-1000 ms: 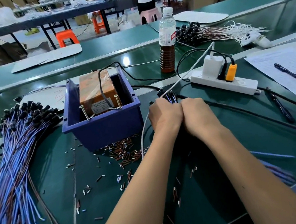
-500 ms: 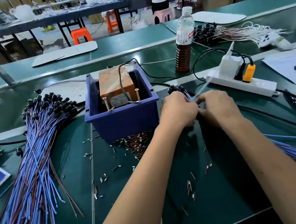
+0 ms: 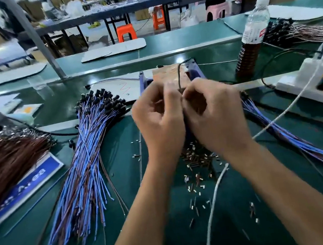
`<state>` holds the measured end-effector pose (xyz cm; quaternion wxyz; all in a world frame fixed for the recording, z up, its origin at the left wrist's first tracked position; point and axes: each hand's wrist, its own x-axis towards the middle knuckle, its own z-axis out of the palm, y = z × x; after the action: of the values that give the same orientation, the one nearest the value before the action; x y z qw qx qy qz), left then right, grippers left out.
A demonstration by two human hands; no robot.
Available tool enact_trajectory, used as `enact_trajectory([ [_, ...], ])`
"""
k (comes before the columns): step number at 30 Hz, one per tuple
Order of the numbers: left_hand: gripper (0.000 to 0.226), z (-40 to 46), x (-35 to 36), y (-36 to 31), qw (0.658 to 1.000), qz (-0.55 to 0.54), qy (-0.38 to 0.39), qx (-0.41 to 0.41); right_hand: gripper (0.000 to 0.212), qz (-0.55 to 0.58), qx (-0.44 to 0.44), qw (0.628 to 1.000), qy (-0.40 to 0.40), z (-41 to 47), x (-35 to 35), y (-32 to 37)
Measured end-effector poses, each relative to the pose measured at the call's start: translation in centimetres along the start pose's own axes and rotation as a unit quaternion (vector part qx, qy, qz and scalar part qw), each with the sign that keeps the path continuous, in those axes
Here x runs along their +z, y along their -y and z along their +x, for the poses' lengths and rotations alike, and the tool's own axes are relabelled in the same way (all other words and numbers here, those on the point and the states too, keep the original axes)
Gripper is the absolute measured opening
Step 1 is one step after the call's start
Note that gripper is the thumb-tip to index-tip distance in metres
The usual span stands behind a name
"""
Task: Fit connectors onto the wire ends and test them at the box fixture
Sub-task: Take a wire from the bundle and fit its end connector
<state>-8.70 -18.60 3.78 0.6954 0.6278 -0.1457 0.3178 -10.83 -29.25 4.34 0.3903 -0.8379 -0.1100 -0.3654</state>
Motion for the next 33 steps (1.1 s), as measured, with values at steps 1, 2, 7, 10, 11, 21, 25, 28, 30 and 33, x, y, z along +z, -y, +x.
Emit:
enact_trajectory([
  [1, 0.038, 0.7, -1.7, 0.7, 0.998, 0.027, -0.059, 0.002, 0.011, 0.005, -0.014, 0.999, 0.043, -0.3, 1.5, 0.9],
  [2, 0.037, 1.5, -3.4, 1.5, 0.990, 0.080, -0.115, -0.008, 0.010, 0.003, -0.027, 0.996, 0.088, -0.6, 2.9, 1.7],
  [7, 0.020, 5.5, -11.9, 5.7, 0.858, 0.476, -0.128, -0.143, 0.015, -0.012, -0.044, 0.957, 0.287, -1.1, 8.5, 5.1],
  [10, 0.023, 7.1, -15.2, 6.8, 0.794, 0.567, -0.091, -0.199, 0.016, -0.018, -0.057, 0.943, 0.328, -1.1, 10.4, 6.3],
  [11, 0.031, 7.7, -16.0, 7.0, 0.768, 0.593, -0.092, -0.223, 0.016, -0.019, -0.054, 0.941, 0.334, -1.1, 11.0, 6.5],
  [21, 0.015, 9.0, -19.0, 8.1, 0.796, 0.513, -0.145, -0.286, 0.018, -0.021, -0.007, 0.920, 0.391, -1.8, 15.0, 5.7],
  [25, 0.017, 9.4, -18.9, 8.6, 0.792, 0.534, -0.103, -0.277, 0.017, -0.003, 0.019, 0.922, 0.387, -2.1, 15.2, 5.3],
  [28, 0.008, 9.7, -18.5, 8.7, 0.780, 0.554, -0.085, -0.279, 0.016, 0.004, 0.020, 0.923, 0.384, -2.3, 14.8, 5.3],
  [30, 0.007, 9.7, -17.7, 8.1, 0.789, 0.544, -0.098, -0.268, 0.015, 0.019, 0.022, 0.925, 0.379, -2.4, 14.5, 5.3],
  [33, 0.009, 9.6, -15.5, 6.2, 0.874, 0.381, -0.154, -0.259, 0.011, 0.063, 0.034, 0.939, 0.337, -2.4, 14.0, 5.4],
])
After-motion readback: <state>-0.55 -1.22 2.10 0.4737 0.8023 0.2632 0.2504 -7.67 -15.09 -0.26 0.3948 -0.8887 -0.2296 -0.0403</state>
